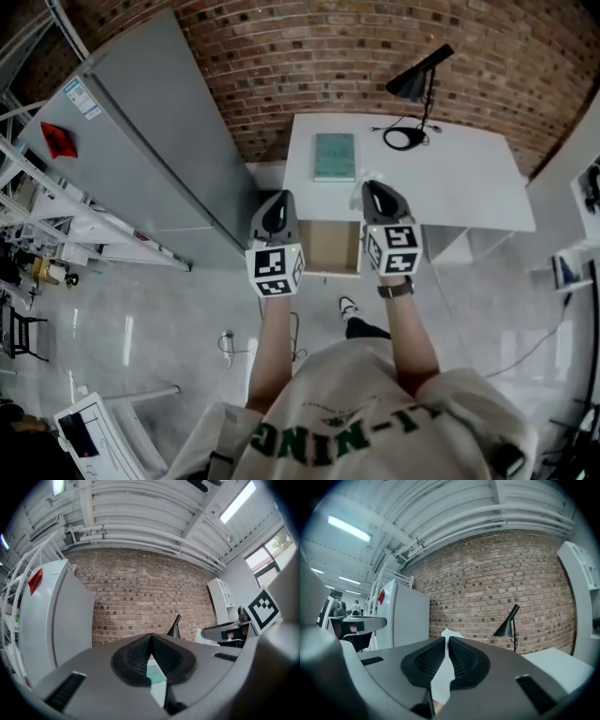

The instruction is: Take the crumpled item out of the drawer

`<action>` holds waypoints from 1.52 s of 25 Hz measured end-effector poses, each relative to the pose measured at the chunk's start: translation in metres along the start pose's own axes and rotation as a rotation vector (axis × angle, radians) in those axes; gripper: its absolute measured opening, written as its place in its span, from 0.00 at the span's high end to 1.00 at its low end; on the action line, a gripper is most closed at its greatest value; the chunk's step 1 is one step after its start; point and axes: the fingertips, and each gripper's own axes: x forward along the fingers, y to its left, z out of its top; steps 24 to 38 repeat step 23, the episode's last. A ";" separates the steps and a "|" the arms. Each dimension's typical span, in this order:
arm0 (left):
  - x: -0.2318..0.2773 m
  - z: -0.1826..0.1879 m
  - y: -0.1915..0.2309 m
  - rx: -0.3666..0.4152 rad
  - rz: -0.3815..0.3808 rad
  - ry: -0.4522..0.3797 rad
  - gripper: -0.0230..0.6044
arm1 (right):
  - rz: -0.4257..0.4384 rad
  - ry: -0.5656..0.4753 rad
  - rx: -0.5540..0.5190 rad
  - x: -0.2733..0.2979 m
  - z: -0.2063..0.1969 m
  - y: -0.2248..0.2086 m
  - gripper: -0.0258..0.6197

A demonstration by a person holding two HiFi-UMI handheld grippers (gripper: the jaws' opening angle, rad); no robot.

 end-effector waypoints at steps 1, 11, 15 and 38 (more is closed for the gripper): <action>-0.001 0.004 0.001 0.002 0.005 -0.015 0.97 | -0.006 -0.009 -0.004 -0.002 0.004 0.000 0.92; -0.005 -0.003 0.006 -0.009 0.024 0.007 0.97 | 0.009 -0.047 -0.003 -0.007 0.020 0.005 0.92; 0.000 -0.004 0.003 -0.017 0.009 -0.001 0.97 | 0.019 -0.052 -0.003 -0.005 0.022 0.008 0.92; 0.020 -0.009 0.002 -0.042 0.009 -0.009 0.97 | 0.043 -0.066 -0.019 0.007 0.028 0.006 0.92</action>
